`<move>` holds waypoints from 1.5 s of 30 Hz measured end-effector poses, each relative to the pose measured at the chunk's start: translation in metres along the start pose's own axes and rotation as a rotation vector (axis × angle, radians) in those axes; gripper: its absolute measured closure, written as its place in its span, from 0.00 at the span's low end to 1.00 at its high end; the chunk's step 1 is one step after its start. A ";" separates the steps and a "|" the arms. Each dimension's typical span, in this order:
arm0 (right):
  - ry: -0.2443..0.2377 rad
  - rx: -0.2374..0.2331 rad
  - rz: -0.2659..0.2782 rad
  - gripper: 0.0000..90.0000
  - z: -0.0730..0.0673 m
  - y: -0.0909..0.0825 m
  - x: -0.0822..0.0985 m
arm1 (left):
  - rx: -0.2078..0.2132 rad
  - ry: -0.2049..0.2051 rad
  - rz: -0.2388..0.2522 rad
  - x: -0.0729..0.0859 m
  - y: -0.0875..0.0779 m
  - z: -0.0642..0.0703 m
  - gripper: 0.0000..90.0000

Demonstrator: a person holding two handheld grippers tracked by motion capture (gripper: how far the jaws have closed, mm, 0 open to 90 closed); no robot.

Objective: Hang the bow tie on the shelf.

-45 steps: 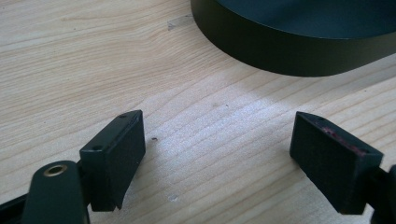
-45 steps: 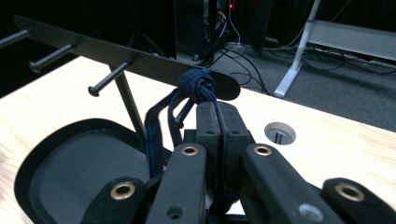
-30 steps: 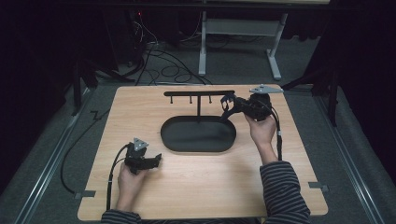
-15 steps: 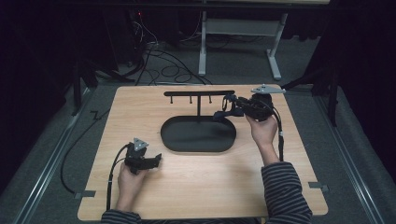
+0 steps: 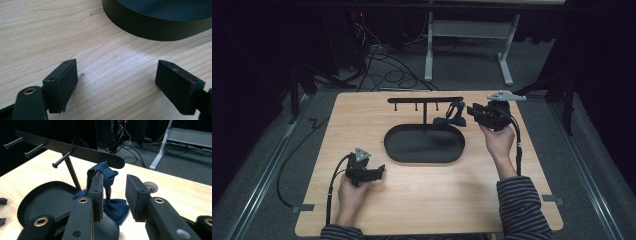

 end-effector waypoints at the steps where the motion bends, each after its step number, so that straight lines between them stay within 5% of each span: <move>1: 0.001 0.000 0.004 0.75 0.000 -0.001 0.000 | 0.000 0.000 0.000 0.000 0.000 0.000 0.21; 12: 0.012 -0.015 0.009 0.68 0.002 -0.010 0.006 | 0.000 0.000 0.000 0.000 0.000 0.000 0.21; 45: 0.063 -0.007 0.029 0.65 0.017 -0.055 0.047 | 0.000 0.000 0.000 0.000 0.000 0.000 0.21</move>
Point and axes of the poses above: each handheld gripper's, and its own axes: y roughly forward along the jaws, x roughly out of its underside, z roughly to its right, the point moved 3 cm from there along y, roughly forward along the jaws, and after that the axes turned 5 degrees about -y, right-handed, at the moved point
